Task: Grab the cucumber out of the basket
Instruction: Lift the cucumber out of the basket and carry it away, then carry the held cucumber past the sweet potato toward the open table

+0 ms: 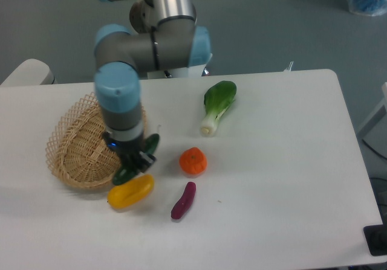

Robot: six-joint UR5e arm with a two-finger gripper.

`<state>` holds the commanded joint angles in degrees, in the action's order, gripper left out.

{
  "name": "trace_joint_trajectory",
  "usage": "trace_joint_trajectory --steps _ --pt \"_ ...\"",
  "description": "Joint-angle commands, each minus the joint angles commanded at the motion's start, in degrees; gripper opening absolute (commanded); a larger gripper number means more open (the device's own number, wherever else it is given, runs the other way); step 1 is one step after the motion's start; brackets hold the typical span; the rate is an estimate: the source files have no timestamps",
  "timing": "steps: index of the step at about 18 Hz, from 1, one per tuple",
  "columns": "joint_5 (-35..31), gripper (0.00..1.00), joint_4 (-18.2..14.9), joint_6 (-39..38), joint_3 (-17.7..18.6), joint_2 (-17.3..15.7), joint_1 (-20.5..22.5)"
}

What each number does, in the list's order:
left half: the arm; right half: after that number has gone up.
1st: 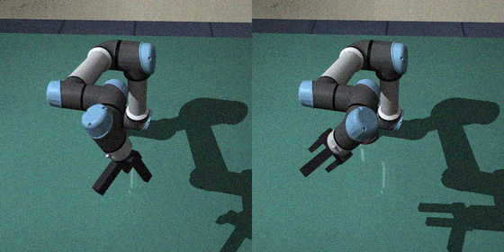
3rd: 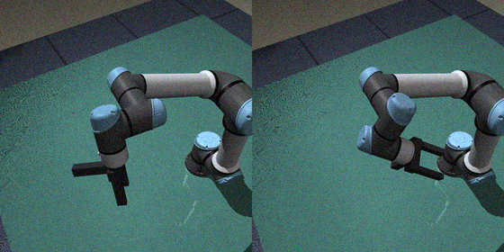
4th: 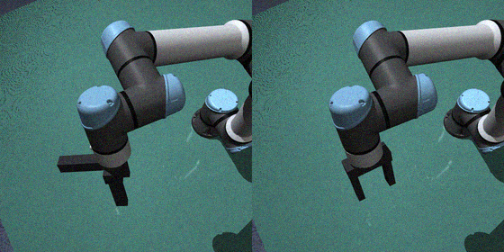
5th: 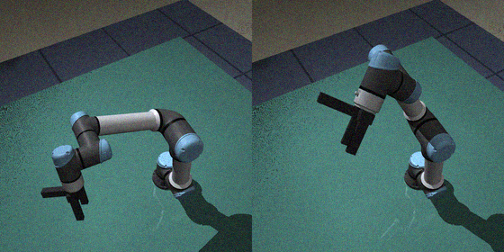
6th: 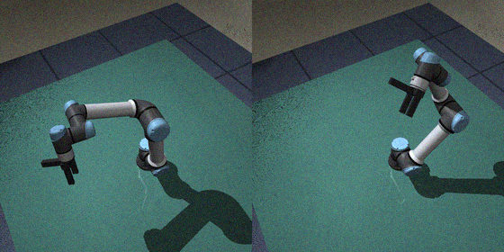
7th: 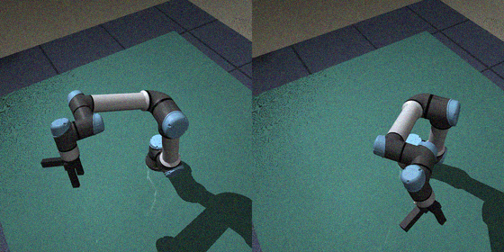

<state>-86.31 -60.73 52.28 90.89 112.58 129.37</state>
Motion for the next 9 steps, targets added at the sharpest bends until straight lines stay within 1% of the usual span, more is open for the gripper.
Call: trace_joint_trajectory --steps 3,7,9 --pt "-0.09 0.23 -1.40 2.73 -3.51 2.02 2.29" --pt "-0.53 0.23 -4.13 7.20 -10.19 7.03 5.01" --pt "-0.62 0.23 -4.74 10.72 -12.48 9.05 6.85"
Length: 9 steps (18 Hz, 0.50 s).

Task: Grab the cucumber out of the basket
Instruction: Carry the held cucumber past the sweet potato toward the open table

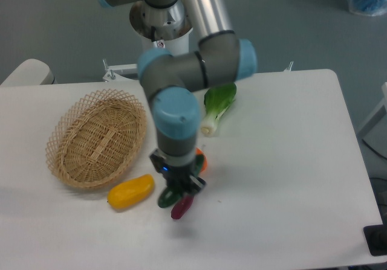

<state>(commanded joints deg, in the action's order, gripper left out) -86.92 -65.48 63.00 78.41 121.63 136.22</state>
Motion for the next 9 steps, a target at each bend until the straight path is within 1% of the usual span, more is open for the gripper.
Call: trace_joint_trajectory --steps 3,7,8,9 --pt "-1.13 0.22 -0.27 4.75 -2.73 2.82 2.73" --pt "-1.85 0.23 -0.62 8.88 -6.07 6.24 5.10" --pt "-1.67 0.23 -0.88 9.59 -7.29 6.95 5.54" --pt "-1.41 0.23 -1.93 9.77 -8.18 7.30 6.16"
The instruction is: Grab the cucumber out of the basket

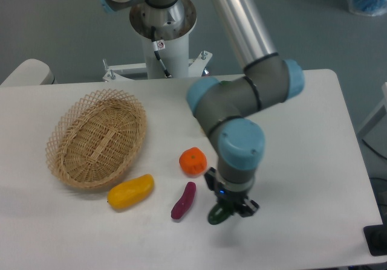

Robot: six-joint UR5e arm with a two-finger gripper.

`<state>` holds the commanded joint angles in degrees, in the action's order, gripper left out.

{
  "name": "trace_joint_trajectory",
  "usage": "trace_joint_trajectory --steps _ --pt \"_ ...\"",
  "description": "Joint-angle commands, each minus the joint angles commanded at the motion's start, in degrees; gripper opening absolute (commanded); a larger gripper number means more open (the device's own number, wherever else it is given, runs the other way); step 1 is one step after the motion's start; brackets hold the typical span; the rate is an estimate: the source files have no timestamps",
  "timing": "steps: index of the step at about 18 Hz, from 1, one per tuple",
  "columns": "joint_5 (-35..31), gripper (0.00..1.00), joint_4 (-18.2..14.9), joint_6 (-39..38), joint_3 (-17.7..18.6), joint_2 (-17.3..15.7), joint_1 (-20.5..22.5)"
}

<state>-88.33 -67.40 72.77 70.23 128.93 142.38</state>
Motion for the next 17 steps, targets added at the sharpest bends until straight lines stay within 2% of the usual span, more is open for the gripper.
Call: trace_joint_trajectory --steps 4,11,17 --pt "-0.17 0.24 -3.00 0.18 -2.47 1.15 0.36" --pt "-0.61 0.23 -2.91 7.11 -3.26 1.85 0.53" --pt "-0.70 0.23 -3.00 8.97 -2.82 1.59 1.06"
